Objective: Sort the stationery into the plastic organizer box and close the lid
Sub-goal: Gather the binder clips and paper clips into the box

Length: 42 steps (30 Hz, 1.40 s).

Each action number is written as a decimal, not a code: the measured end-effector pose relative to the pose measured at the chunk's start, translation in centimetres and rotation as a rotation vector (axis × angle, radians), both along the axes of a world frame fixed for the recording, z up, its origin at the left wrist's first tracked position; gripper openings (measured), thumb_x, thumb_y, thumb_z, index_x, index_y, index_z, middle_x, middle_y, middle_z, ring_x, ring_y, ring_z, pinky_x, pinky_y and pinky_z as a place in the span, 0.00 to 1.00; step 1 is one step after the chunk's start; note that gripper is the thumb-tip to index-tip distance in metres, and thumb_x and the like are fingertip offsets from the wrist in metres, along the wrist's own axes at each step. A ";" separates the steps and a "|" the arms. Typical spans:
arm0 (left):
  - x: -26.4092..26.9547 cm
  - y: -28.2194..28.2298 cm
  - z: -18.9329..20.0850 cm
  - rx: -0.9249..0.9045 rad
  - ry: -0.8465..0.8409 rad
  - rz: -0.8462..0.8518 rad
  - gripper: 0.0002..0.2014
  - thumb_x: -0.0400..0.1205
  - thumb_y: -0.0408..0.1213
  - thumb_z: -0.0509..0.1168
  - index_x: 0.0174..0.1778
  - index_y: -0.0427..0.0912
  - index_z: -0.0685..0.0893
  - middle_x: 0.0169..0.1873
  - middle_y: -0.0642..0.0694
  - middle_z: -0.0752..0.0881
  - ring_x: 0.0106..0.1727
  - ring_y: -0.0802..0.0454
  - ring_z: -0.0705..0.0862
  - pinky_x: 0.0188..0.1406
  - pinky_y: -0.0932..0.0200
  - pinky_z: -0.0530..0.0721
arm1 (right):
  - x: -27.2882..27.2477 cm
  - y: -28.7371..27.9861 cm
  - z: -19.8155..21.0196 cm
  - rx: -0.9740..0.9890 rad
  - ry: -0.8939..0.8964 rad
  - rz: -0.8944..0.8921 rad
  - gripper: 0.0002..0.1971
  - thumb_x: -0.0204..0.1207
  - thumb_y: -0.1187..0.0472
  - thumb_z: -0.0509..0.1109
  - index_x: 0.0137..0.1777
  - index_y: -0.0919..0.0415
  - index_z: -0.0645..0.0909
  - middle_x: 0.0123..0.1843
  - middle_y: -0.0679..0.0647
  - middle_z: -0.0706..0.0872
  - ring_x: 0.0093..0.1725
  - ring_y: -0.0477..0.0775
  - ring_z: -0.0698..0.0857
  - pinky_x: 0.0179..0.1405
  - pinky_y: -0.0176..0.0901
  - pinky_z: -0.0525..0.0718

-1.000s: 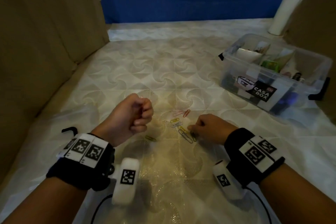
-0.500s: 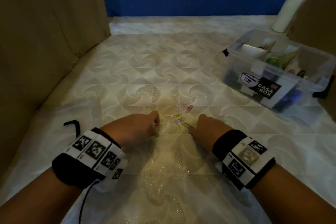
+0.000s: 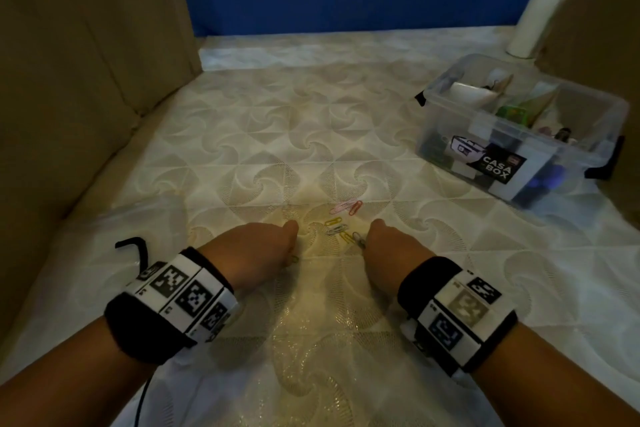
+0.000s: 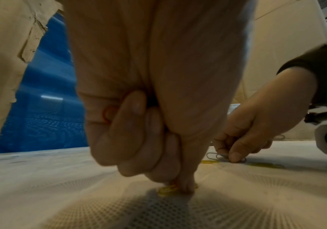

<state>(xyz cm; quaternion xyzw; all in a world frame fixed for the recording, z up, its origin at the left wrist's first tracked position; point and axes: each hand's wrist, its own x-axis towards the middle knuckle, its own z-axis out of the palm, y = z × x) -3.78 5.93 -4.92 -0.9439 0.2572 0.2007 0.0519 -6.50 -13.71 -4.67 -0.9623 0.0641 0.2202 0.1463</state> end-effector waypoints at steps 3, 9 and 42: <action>0.1 -0.2 0.2 0.028 -0.010 -0.026 0.10 0.87 0.46 0.54 0.57 0.43 0.69 0.33 0.53 0.71 0.38 0.50 0.76 0.42 0.52 0.80 | 0.2 0.0 0.4 0.010 0.023 0.033 0.15 0.81 0.63 0.59 0.65 0.67 0.69 0.64 0.62 0.80 0.60 0.62 0.82 0.52 0.47 0.77; 0.0 -0.7 1.0 0.042 0.010 -0.008 0.13 0.87 0.46 0.53 0.58 0.40 0.72 0.39 0.48 0.76 0.40 0.50 0.74 0.42 0.55 0.75 | 0.2 0.1 0.4 0.005 0.019 0.081 0.13 0.80 0.61 0.60 0.62 0.65 0.74 0.59 0.59 0.82 0.57 0.60 0.82 0.45 0.42 0.75; 0.8 -4.6 1.8 -0.396 0.075 0.206 0.08 0.86 0.40 0.57 0.59 0.45 0.69 0.32 0.51 0.78 0.31 0.55 0.75 0.28 0.61 0.70 | -1.6 -0.7 1.0 0.015 -0.065 0.268 0.12 0.82 0.63 0.60 0.62 0.67 0.75 0.61 0.61 0.82 0.59 0.61 0.84 0.47 0.42 0.76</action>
